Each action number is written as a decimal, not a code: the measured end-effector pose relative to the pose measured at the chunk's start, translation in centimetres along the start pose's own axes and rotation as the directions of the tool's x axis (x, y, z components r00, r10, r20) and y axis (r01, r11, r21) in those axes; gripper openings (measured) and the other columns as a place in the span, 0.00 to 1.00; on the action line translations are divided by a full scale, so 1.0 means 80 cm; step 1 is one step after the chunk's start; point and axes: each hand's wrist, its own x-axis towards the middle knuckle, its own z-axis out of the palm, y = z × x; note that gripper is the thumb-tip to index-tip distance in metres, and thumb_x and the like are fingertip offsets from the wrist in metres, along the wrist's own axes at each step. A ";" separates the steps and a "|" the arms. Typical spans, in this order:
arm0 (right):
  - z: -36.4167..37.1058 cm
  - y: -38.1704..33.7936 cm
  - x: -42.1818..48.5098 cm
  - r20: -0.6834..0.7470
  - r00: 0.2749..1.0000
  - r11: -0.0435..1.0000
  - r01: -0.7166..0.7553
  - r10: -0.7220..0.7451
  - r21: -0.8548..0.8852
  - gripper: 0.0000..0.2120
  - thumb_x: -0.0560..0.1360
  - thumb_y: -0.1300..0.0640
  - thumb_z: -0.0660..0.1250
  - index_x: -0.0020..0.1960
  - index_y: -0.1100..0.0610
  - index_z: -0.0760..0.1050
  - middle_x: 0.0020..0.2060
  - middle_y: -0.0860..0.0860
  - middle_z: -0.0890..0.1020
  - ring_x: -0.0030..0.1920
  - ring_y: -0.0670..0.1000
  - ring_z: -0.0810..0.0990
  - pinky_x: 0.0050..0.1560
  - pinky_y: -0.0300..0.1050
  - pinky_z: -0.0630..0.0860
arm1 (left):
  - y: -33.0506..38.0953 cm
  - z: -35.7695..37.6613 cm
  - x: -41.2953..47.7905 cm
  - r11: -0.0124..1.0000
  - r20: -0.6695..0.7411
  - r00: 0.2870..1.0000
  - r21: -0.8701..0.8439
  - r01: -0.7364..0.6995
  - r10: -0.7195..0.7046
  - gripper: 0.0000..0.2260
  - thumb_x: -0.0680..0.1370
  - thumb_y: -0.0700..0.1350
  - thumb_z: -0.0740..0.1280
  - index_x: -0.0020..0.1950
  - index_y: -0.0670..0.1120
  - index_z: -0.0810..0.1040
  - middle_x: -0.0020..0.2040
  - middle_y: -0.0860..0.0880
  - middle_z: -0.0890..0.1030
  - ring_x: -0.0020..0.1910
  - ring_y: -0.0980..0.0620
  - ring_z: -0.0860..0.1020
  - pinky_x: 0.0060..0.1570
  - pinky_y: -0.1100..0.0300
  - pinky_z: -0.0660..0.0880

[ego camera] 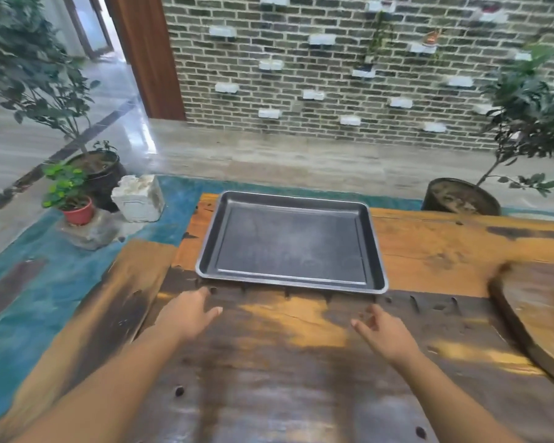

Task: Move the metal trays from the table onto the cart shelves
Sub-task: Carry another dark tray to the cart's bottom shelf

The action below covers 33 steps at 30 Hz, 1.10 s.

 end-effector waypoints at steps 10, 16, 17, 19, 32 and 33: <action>0.001 0.009 0.201 -0.103 0.992 0.996 -0.076 0.069 -0.057 0.36 0.74 0.38 0.66 0.74 0.55 0.61 0.69 0.58 0.68 0.67 0.61 0.70 0.60 0.55 0.72 | -0.030 0.003 0.227 0.997 -0.030 0.998 -0.058 0.048 -0.050 0.34 0.75 0.63 0.66 0.74 0.44 0.64 0.68 0.39 0.72 0.66 0.39 0.73 0.62 0.46 0.72; 0.003 0.054 0.298 -0.209 0.974 0.989 -0.109 0.086 -0.101 0.42 0.72 0.40 0.70 0.76 0.57 0.57 0.69 0.60 0.67 0.66 0.64 0.71 0.59 0.57 0.73 | -0.058 0.027 0.329 0.990 -0.115 0.985 -0.065 0.121 -0.128 0.42 0.71 0.66 0.68 0.77 0.46 0.58 0.68 0.37 0.70 0.67 0.36 0.68 0.65 0.42 0.70; 0.002 0.063 0.313 -0.222 0.971 0.988 -0.116 0.091 -0.103 0.42 0.71 0.40 0.71 0.76 0.58 0.57 0.68 0.61 0.68 0.65 0.64 0.71 0.59 0.57 0.73 | -0.061 0.030 0.343 0.990 -0.129 0.983 -0.063 0.122 -0.130 0.42 0.71 0.66 0.69 0.76 0.45 0.59 0.67 0.37 0.71 0.67 0.36 0.68 0.64 0.42 0.70; 0.000 0.082 0.340 -0.233 0.966 0.985 -0.138 0.111 -0.104 0.44 0.71 0.40 0.71 0.77 0.59 0.55 0.69 0.62 0.67 0.67 0.65 0.70 0.62 0.58 0.71 | -0.066 0.037 0.364 0.985 -0.122 0.979 -0.086 0.151 -0.161 0.41 0.71 0.64 0.71 0.75 0.44 0.60 0.65 0.36 0.72 0.65 0.35 0.69 0.63 0.42 0.70; 0.045 0.155 0.384 -0.232 0.941 0.963 -0.263 0.245 -0.049 0.34 0.73 0.47 0.71 0.73 0.56 0.63 0.67 0.58 0.69 0.64 0.62 0.72 0.61 0.56 0.72 | -0.091 0.083 0.408 0.956 -0.214 0.935 -0.142 0.255 -0.281 0.18 0.73 0.50 0.74 0.49 0.44 0.67 0.48 0.39 0.75 0.53 0.35 0.72 0.50 0.44 0.69; 0.049 0.158 0.384 -0.260 0.935 0.965 -0.259 0.240 -0.038 0.32 0.73 0.47 0.71 0.73 0.56 0.64 0.66 0.58 0.70 0.62 0.62 0.73 0.59 0.55 0.72 | -0.092 0.088 0.407 0.956 -0.238 0.929 -0.148 0.255 -0.285 0.18 0.73 0.51 0.74 0.50 0.44 0.68 0.49 0.39 0.75 0.54 0.35 0.72 0.51 0.43 0.69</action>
